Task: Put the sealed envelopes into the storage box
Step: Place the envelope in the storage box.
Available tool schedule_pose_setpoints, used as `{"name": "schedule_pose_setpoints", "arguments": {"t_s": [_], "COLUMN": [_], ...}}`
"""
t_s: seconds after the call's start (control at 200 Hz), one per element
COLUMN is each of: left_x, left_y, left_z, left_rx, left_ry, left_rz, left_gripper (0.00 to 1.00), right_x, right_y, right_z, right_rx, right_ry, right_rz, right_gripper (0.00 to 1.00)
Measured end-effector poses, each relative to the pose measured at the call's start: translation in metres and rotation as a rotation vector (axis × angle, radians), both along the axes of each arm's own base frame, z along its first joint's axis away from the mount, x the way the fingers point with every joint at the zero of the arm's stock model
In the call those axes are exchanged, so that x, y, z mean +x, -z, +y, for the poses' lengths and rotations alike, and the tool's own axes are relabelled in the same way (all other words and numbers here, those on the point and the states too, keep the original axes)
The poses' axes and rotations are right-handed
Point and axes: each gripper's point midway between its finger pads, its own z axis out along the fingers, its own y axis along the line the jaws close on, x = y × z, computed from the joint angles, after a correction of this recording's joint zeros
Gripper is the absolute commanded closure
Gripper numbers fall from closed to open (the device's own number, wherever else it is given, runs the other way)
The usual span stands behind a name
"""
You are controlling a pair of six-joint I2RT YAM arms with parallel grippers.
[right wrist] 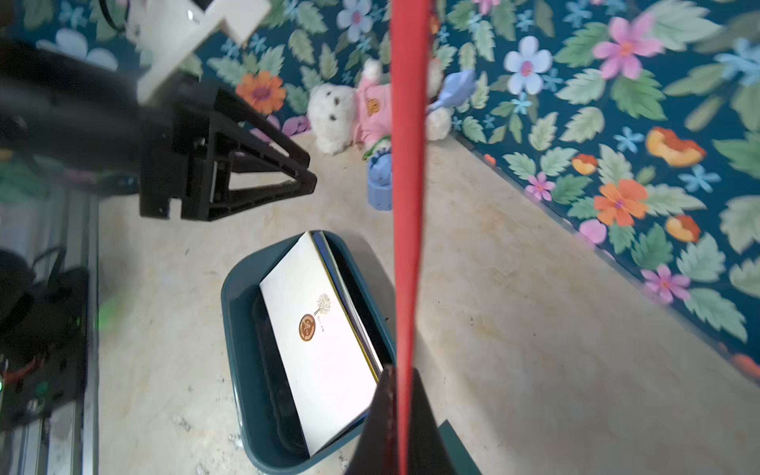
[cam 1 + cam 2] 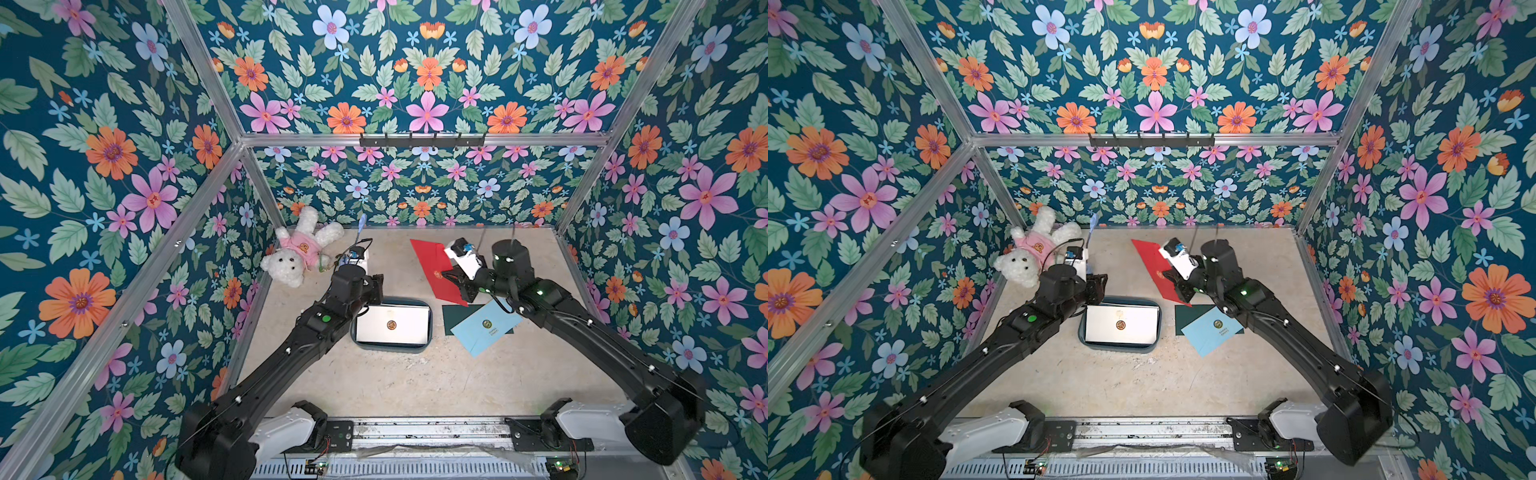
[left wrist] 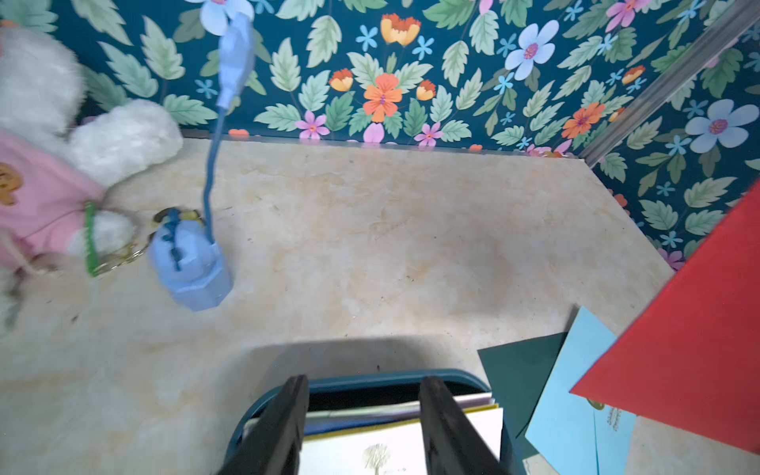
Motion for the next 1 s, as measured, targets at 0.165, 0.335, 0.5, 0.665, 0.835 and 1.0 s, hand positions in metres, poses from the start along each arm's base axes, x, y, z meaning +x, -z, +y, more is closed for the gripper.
{"name": "schedule_pose_setpoints", "arguments": {"t_s": [0.165, 0.335, 0.5, 0.665, 0.835, 1.0], "left_x": [-0.024, -0.044, -0.053, -0.052, -0.053, -0.054], "left_y": [-0.024, -0.017, -0.008, -0.004, -0.003, 0.0], "left_z": [0.033, 0.058, 0.067, 0.066, 0.066, 0.066], "left_rx": [-0.001, 0.043, 0.057, 0.078, 0.08, 0.082], "left_ry": [-0.077, -0.132, -0.149, -0.143, -0.143, -0.138], "left_rz": [-0.066, -0.061, -0.055, -0.042, -0.039, -0.031], "left_gripper": [0.48, 0.48, 0.49, 0.5, 0.5, 0.49], "right_x": [-0.008, -0.01, -0.017, -0.017, -0.026, -0.032], "right_y": [0.012, 0.047, 0.074, 0.093, 0.112, 0.136], "right_z": [0.041, 0.073, 0.091, 0.101, 0.103, 0.101], "right_rx": [-0.187, -0.362, -0.477, -0.539, -0.591, -0.665], "right_ry": [-0.177, -0.3, -0.375, -0.412, -0.45, -0.459], "right_rz": [-0.016, 0.041, 0.091, 0.115, 0.151, 0.179], "right_gripper": [1.0, 1.0, 1.0, 1.0, 1.0, 1.0]}}
